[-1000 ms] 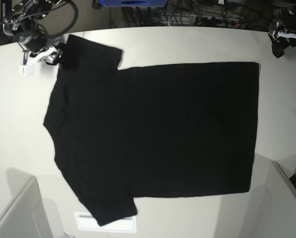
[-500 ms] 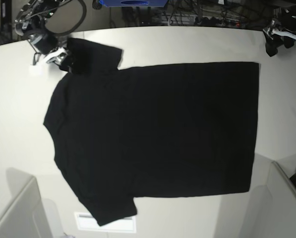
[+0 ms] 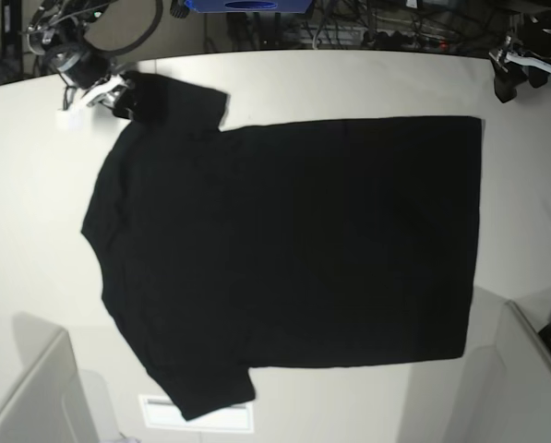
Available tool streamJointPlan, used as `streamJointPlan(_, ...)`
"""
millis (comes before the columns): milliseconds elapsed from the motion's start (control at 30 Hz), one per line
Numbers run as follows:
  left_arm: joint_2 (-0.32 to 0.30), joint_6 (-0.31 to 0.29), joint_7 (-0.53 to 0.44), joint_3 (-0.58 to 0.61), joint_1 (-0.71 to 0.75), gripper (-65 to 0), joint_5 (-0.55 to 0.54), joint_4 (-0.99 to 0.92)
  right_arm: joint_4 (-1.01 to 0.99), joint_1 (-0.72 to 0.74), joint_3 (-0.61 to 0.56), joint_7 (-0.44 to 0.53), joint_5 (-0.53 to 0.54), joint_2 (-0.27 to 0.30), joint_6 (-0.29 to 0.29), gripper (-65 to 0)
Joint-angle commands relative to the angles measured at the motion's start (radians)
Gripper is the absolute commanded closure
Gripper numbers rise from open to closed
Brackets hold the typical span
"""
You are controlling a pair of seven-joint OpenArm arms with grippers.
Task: Fold the T-shirt properly
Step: 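Move the left gripper to the hem corner and grasp both corners, then lift both corners and pull the shirt edge toward the robot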
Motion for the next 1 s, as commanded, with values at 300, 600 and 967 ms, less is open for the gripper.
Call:
streamJointPlan(300, -0.002, -0.006, -0.014, 0.071, -0.059, -52.3, 0.038, -0.024, -0.098, 0.001, -0.001, -0.144, -0.302, 0.016, -0.056, -4.4)
streamJointPlan(600, 0.035, -0.001, -0.011, 0.103, -0.133, -52.3, 0.041, -0.035, -0.098, 0.003, -0.002, -0.151, -0.304, 0.016, -0.056, 0.0)
streamJointPlan(967, 0.038, 0.076, -0.011, 0.163, -0.191, -52.3, 0.033, -0.147, -0.098, 0.000, 0.001, -0.151, -0.304, 0.016, -0.056, 0.0)
